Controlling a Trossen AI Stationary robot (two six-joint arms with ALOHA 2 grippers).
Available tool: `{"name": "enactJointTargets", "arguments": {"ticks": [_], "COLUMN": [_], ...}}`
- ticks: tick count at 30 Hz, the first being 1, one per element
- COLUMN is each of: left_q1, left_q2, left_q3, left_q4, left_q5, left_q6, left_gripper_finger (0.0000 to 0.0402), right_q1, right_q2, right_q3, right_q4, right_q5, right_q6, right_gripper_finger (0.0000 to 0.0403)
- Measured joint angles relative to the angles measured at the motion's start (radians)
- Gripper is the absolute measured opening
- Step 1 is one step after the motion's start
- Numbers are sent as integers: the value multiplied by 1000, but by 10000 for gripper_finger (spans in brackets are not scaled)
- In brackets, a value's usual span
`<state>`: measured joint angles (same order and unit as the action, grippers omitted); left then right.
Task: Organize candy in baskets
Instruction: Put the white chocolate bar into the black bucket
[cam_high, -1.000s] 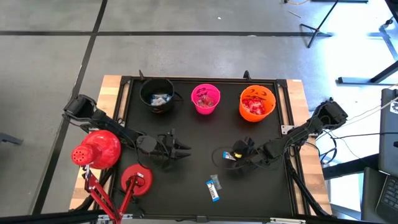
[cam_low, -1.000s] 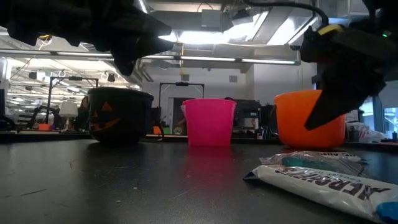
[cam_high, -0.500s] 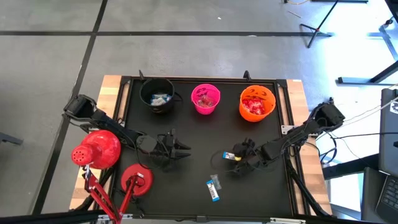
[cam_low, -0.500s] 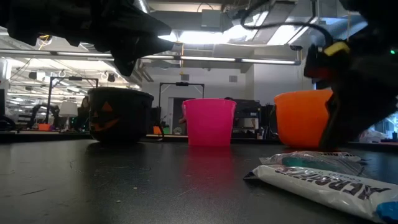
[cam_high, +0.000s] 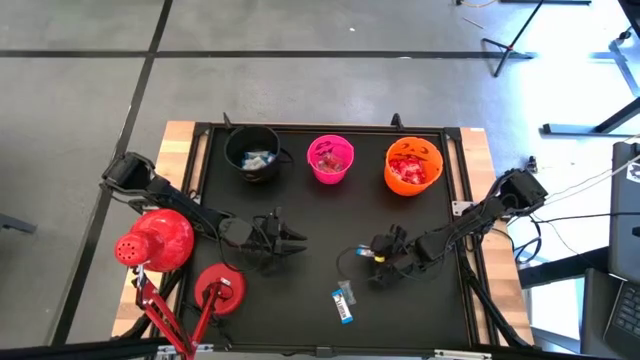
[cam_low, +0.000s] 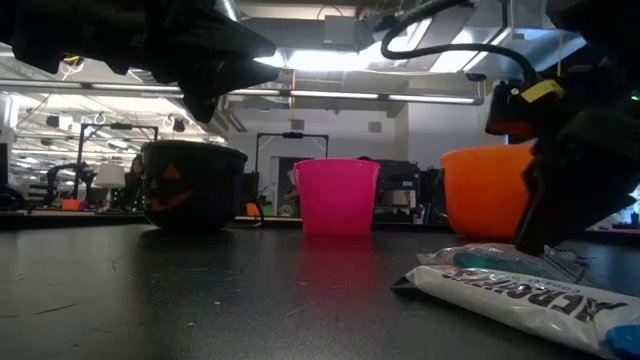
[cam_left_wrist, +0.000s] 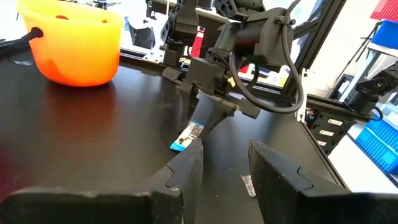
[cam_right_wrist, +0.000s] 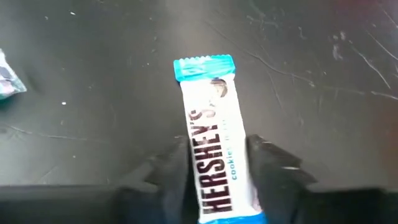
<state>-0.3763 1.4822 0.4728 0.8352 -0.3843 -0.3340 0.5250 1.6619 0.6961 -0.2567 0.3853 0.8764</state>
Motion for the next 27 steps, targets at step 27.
{"name": "enactJointTargets", "arguments": {"ticks": [27], "left_q1": [0], "left_q2": [0], "left_q3": [0], "left_q4": [-4], "left_q5": [-18], "left_q6": [0], "left_gripper_finger": [120], "right_q1": [-16], "right_q2": [7], "right_q3": [-6], "right_q4": [364], "right_q5": [46], "right_q6": [-206], "right_gripper_finger": [3]}}
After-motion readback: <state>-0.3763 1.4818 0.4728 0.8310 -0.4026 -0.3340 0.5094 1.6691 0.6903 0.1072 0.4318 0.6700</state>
